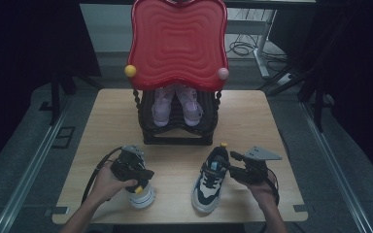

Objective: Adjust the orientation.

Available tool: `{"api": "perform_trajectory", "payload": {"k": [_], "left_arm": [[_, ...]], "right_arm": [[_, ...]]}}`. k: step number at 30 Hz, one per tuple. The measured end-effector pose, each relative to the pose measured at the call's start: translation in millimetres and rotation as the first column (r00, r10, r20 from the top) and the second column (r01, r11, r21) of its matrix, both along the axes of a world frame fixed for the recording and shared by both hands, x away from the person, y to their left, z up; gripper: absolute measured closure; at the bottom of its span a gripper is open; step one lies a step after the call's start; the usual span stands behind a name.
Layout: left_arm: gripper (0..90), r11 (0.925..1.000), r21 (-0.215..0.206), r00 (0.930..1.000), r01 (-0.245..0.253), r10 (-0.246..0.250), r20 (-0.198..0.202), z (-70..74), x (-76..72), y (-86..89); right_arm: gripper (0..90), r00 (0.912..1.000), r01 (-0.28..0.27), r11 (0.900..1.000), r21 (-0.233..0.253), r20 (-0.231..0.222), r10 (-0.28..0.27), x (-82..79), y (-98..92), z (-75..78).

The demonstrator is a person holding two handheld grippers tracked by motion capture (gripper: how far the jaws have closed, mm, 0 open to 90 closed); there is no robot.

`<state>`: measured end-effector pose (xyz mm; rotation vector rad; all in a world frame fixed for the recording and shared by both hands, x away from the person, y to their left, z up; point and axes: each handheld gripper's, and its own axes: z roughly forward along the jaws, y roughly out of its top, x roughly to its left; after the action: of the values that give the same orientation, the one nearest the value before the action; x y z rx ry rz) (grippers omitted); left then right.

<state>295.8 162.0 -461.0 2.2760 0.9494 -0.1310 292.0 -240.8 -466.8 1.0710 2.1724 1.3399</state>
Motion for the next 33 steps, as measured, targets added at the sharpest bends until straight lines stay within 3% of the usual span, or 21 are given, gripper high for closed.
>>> {"api": "perform_trajectory", "payload": {"k": [21, 25, 30, 33], "left_arm": [[90.0, 0.9997, -0.001, 0.9997, 0.023, -0.023, -0.009, 5.6, -28.7, 26.2], [89.9, 0.9997, -0.019, 0.9999, 0.014, -0.014, -0.007, 6.9, -27.6, 29.3], [89.7, 0.9974, -0.071, 0.9998, 0.008, -0.007, 0.017, 13.0, -24.5, 31.7], [89.8, 0.9938, -0.107, 0.9984, -0.032, 0.037, 0.044, 19.7, -23.0, 41.5]], "right_arm": [[47.7, 1.0, 0.0, 1.0, -0.004, -0.001, 0.0, 0.5, 0.2, -1.0], [47.6, 1.0, 0.001, 1.0, -0.006, -0.003, -0.001, 1.0, 0.5, -1.8], [47.6, 1.0, -0.002, 1.0, -0.008, -0.007, 0.002, 1.3, 2.4, -2.9], [47.6, 1.0, 0.001, 1.0, -0.005, -0.004, -0.001, 1.1, 0.9, -2.3]]}}
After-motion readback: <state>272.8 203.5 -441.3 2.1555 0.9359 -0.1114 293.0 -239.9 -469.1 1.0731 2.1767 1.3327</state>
